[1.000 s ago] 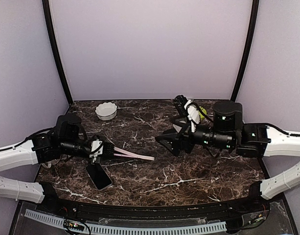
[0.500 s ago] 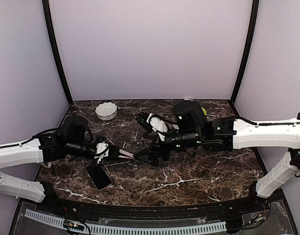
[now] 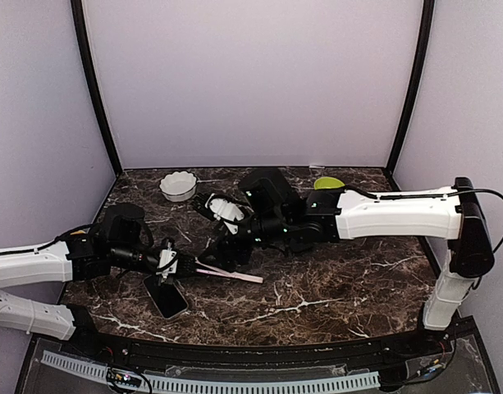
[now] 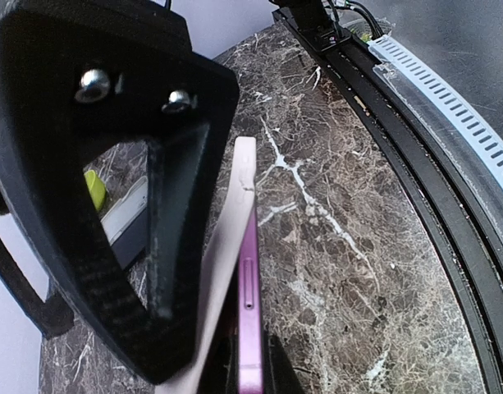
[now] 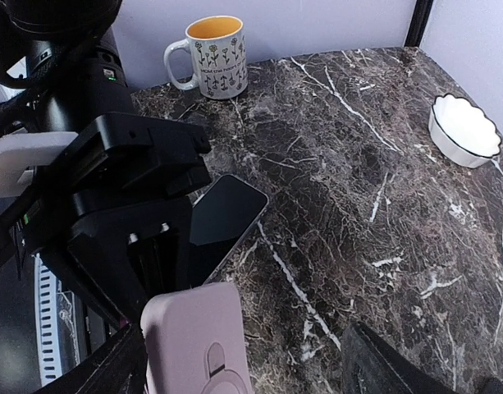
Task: Take the phone out of the phone case
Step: Remove the phone case from the phone, then place the phone case at the center of the board, then pass from the left arm to the right
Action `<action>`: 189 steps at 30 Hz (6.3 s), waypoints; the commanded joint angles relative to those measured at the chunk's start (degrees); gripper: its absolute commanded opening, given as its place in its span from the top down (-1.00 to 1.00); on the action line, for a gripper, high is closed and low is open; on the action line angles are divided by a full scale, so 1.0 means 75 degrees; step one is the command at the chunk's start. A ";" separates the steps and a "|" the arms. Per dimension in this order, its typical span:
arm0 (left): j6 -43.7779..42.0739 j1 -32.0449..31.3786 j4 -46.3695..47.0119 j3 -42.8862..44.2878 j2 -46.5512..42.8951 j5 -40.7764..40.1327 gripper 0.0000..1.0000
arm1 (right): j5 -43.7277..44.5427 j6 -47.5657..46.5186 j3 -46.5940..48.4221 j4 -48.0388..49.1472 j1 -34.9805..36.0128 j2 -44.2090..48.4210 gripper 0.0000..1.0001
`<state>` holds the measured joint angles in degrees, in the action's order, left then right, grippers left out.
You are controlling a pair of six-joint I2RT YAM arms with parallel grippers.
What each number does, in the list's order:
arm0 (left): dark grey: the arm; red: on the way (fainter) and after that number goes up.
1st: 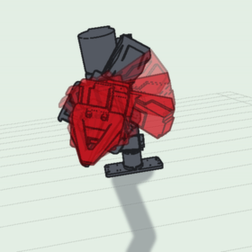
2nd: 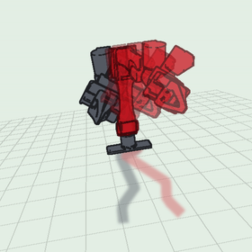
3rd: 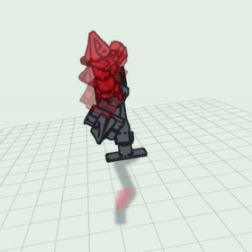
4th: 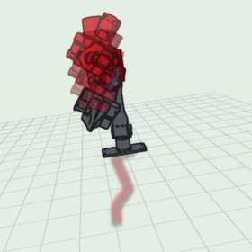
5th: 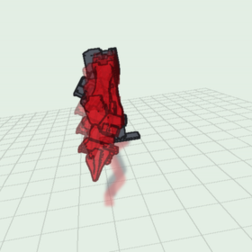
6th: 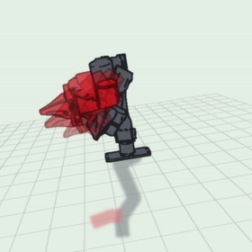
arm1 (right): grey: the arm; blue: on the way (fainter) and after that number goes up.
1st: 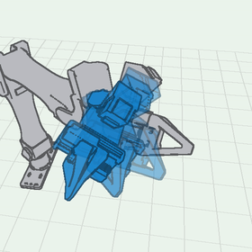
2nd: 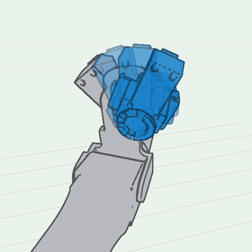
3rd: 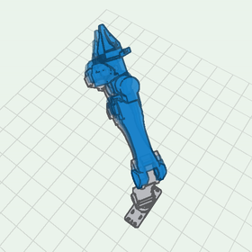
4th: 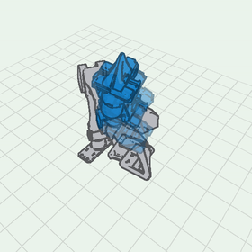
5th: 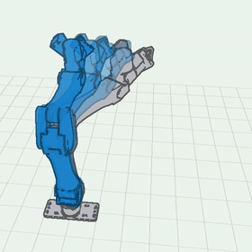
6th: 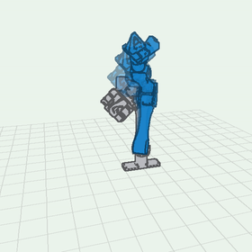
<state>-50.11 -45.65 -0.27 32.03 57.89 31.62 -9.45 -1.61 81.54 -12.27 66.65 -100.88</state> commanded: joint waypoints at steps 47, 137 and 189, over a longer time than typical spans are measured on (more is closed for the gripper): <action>-0.0160 0.0441 0.0997 0.0172 0.0073 -0.0013 1.00 | 0.0919 -0.0104 -0.0473 -0.0496 0.0070 -0.0287 0.05; 0.0369 0.0591 0.1443 -0.0964 -0.1961 -0.1715 1.00 | -0.1684 0.1236 -0.1212 -0.1742 -0.2329 0.0301 1.00; 0.1635 0.0649 -0.2022 0.1341 -0.0426 0.0113 1.00 | -0.2985 -0.2769 -0.4560 0.2880 -0.1237 0.3218 -0.56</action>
<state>-38.96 -41.01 -14.85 39.48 54.65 28.36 -31.92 -17.23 46.61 3.40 54.65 -76.12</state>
